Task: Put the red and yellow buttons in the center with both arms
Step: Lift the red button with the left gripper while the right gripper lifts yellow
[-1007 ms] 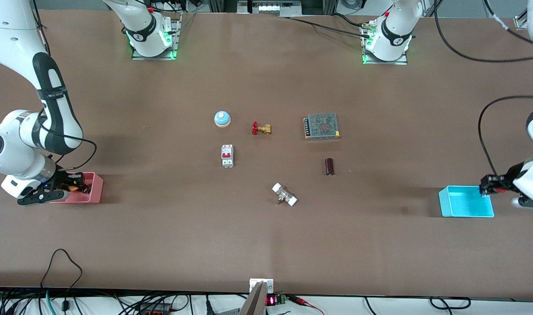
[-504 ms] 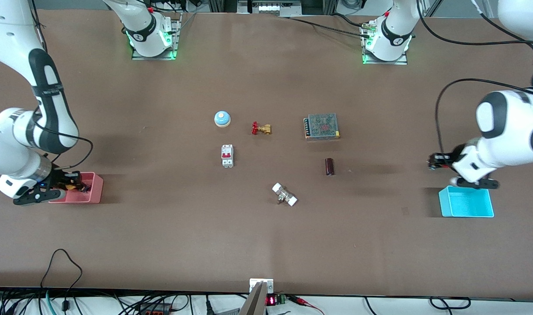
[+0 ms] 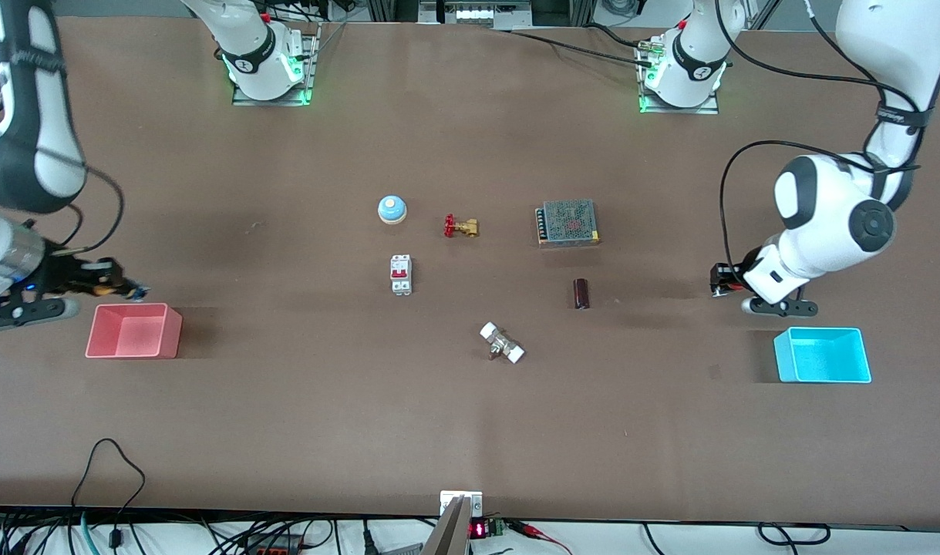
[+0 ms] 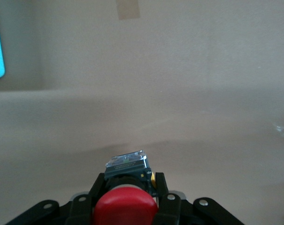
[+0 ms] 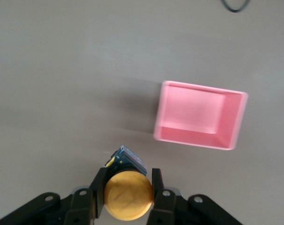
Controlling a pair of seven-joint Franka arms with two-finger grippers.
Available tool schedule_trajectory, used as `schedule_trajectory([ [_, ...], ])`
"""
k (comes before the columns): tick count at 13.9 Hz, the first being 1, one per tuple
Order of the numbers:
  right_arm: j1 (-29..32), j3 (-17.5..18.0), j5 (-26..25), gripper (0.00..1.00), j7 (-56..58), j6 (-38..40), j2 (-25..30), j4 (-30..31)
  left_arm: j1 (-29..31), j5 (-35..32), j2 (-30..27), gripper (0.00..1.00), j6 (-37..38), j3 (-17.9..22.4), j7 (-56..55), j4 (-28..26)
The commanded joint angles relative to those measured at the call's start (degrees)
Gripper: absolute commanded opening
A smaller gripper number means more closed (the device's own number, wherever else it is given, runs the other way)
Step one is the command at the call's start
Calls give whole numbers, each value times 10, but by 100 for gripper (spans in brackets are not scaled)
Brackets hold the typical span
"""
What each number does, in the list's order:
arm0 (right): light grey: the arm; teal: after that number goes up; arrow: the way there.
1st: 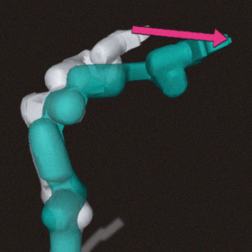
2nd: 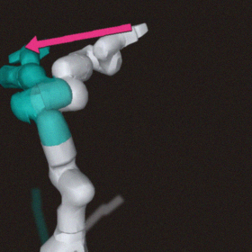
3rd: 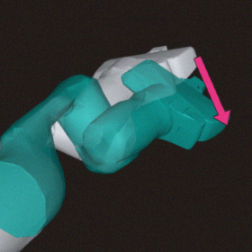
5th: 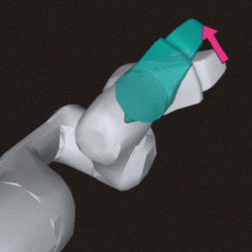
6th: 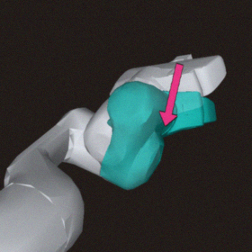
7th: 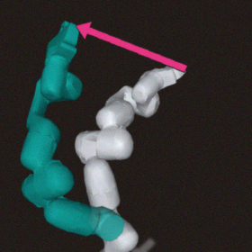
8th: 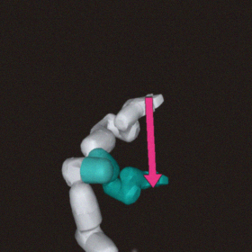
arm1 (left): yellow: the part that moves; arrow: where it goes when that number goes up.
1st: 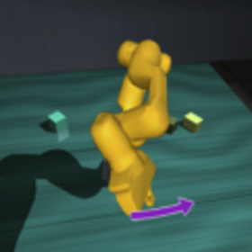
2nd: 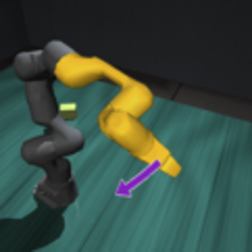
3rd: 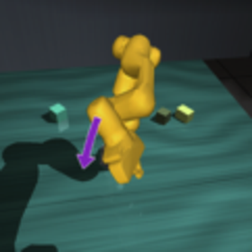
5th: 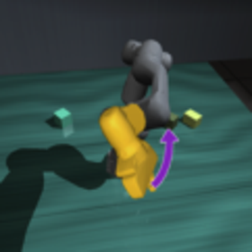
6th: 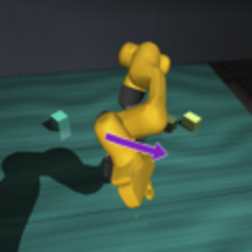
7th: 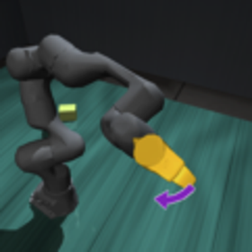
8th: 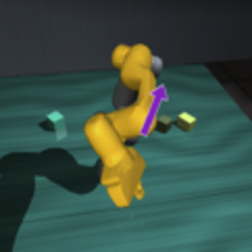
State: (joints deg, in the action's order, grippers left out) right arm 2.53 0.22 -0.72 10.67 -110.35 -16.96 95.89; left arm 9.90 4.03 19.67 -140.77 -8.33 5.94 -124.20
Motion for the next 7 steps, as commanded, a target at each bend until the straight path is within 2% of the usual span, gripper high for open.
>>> schedule_trajectory([
  [1,-57,22,-8,33,-123,-5,-8,6,-3,10,-4,32,-47,0,0,-35],
  [3,-119,22,-23,32,-209,-41,-27,7,-3,10,5,32,-50,0,0,-39],
  [7,-168,21,-68,32,-257,-122,-62,38,-7,14,21,33,-51,0,-2,-39],
])
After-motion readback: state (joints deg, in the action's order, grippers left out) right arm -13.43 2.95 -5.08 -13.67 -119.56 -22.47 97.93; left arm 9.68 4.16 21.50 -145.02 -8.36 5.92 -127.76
